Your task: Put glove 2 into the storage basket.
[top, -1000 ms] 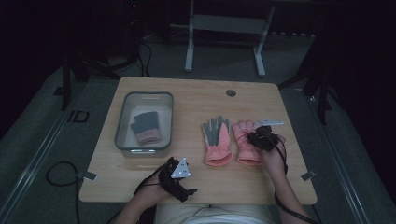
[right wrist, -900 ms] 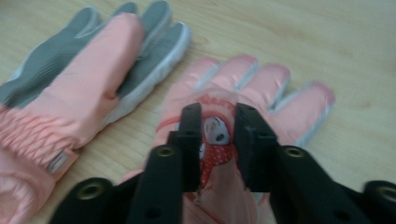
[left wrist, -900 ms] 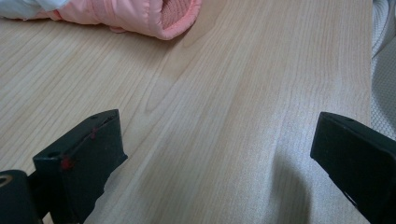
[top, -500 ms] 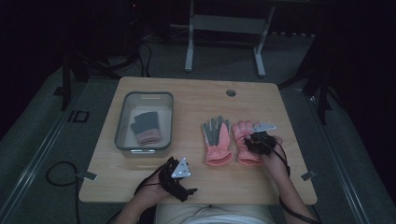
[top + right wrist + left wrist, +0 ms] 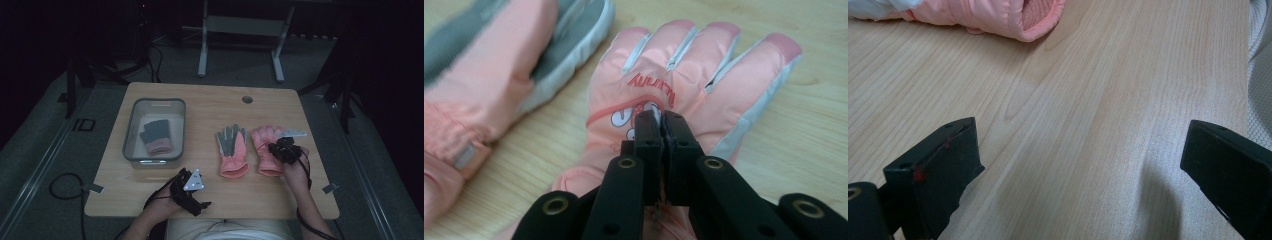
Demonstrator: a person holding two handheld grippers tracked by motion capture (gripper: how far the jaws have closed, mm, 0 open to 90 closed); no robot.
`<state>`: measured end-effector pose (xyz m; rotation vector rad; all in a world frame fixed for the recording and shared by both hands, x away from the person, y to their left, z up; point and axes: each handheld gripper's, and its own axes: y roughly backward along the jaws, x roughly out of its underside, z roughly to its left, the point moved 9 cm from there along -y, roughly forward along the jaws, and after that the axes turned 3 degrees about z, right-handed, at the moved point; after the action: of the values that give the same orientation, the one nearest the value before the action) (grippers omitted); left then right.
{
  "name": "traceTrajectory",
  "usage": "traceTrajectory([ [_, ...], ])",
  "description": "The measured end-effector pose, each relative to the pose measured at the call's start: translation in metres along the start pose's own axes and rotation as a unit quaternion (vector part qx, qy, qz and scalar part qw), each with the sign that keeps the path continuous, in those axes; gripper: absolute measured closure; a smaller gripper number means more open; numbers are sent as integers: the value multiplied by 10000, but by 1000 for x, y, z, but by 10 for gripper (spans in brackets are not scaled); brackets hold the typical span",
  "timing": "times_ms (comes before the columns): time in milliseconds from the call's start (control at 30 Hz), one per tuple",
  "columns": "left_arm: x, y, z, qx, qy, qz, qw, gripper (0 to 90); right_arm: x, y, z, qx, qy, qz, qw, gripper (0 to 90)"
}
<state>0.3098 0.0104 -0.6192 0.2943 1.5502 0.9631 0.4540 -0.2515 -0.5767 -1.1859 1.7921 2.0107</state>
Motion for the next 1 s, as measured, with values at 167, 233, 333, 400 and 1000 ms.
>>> traceTrajectory([
  [167, 0, 0, 0, 4, 27, -18, 10000, 22, -20, 30, -9, 82, -269, -353, 9990, 869],
  [233, 0, 0, 0, 4, 32, -30, 10000, 22, -27, 39, -9, 178, -289, -440, 9985, 869],
  [333, -1, 0, 1, 13, 63, -58, 10000, 22, -41, 52, -8, 229, -327, -585, 9975, 869],
  [400, 0, 0, 1, 8, 62, -51, 10000, 22, -48, 58, -4, 253, -268, -617, 9974, 869],
  [1000, -1, 0, 0, 17, 53, -73, 10000, 23, -105, 81, 70, -42, 34, -993, 9950, 869],
])
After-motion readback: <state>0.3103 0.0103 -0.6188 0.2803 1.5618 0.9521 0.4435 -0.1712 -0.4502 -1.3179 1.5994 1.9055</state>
